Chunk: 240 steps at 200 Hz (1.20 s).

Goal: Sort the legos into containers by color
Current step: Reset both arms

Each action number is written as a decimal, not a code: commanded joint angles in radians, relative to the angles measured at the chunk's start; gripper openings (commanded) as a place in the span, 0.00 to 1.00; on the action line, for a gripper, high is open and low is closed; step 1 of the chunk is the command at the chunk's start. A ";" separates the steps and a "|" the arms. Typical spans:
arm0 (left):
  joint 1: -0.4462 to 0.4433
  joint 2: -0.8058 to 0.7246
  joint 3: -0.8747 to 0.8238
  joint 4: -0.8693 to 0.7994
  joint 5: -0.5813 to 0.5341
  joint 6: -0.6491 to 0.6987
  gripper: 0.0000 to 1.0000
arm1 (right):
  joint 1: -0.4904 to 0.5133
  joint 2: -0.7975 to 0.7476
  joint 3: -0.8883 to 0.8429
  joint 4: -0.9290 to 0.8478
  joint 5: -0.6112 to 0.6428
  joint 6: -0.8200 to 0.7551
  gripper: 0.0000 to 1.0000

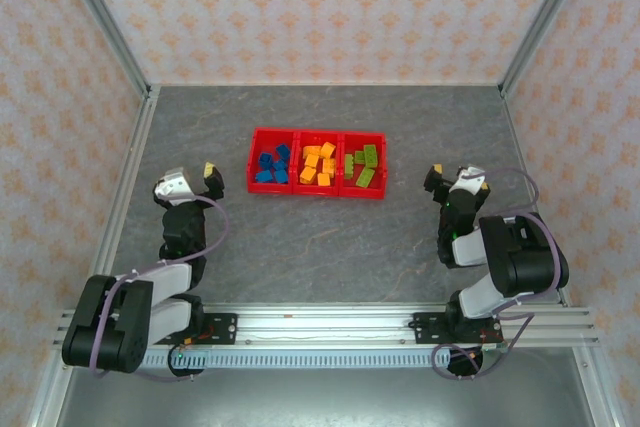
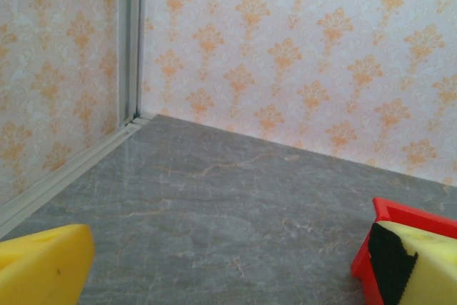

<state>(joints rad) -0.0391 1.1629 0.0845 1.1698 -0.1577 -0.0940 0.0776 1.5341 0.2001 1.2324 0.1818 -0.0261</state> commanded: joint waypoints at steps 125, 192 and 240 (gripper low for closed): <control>0.010 0.378 0.110 0.206 -0.064 0.057 0.99 | -0.004 -0.012 0.016 0.037 -0.005 0.010 1.00; 0.010 0.373 0.118 0.174 -0.063 0.052 0.99 | -0.005 -0.011 0.017 0.033 -0.007 0.012 1.00; 0.010 0.376 0.115 0.185 -0.062 0.055 0.99 | -0.007 -0.012 0.018 0.033 -0.016 0.009 1.00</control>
<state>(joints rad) -0.0196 1.5341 0.1848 1.3437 -0.2031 -0.0322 0.0772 1.5341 0.2077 1.2358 0.1707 -0.0257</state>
